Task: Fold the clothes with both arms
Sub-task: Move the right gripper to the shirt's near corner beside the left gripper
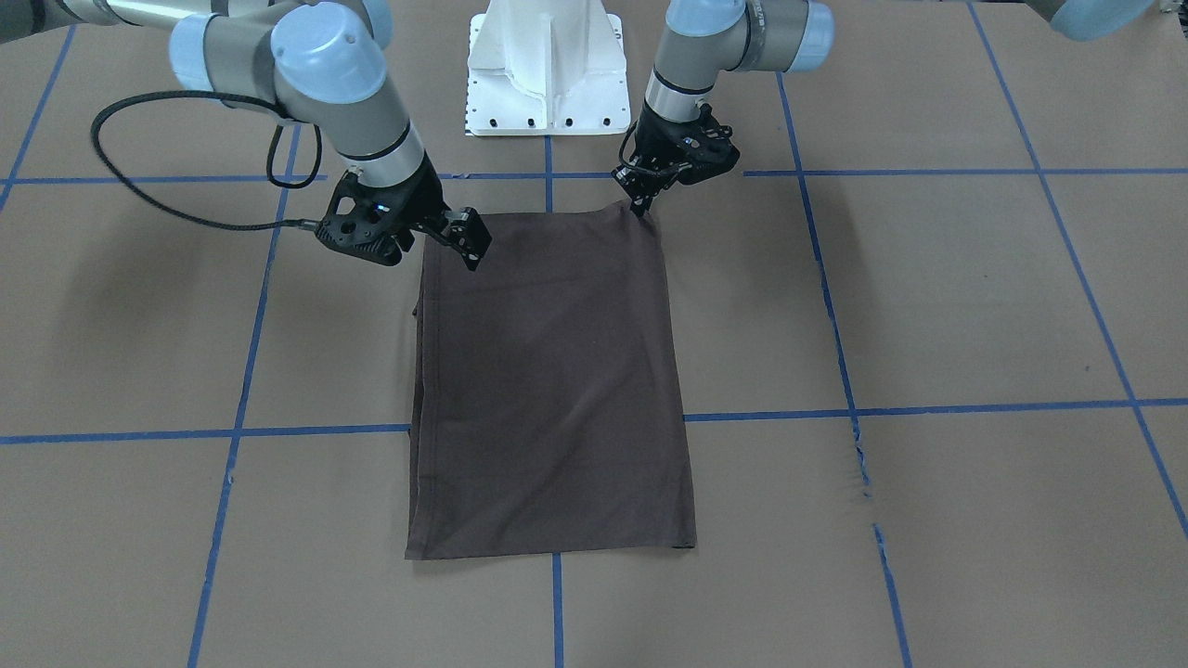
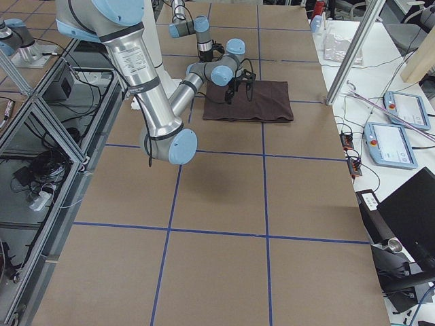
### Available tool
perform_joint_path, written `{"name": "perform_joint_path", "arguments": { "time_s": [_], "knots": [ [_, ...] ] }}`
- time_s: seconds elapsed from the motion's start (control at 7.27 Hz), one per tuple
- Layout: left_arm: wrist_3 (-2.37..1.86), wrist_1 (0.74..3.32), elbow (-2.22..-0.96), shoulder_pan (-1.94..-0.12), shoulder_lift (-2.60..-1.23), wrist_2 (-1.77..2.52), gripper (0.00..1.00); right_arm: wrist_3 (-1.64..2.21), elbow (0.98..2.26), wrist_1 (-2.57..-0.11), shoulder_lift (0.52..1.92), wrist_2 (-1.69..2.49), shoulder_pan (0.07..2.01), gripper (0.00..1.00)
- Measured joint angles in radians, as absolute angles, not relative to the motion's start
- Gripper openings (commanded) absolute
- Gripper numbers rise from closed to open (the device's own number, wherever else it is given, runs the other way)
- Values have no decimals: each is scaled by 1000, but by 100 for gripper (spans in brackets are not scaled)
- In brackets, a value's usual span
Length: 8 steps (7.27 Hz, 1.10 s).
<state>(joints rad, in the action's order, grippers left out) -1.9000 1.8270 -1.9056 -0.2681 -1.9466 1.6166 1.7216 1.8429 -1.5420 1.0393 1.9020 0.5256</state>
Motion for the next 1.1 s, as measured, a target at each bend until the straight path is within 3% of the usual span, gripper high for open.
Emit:
{"name": "perform_joint_path", "arguments": {
  "time_s": [0.41,1.1],
  "knots": [
    [-1863,1834,-1904,-270,-1948,1614,0,1929,1850,-1545,1086,1722,380,100],
    [-1862,1835,-1906,-269,-1948,1614,0,1950,1845,-1545,1154,1676,296,100]
  ]
}}
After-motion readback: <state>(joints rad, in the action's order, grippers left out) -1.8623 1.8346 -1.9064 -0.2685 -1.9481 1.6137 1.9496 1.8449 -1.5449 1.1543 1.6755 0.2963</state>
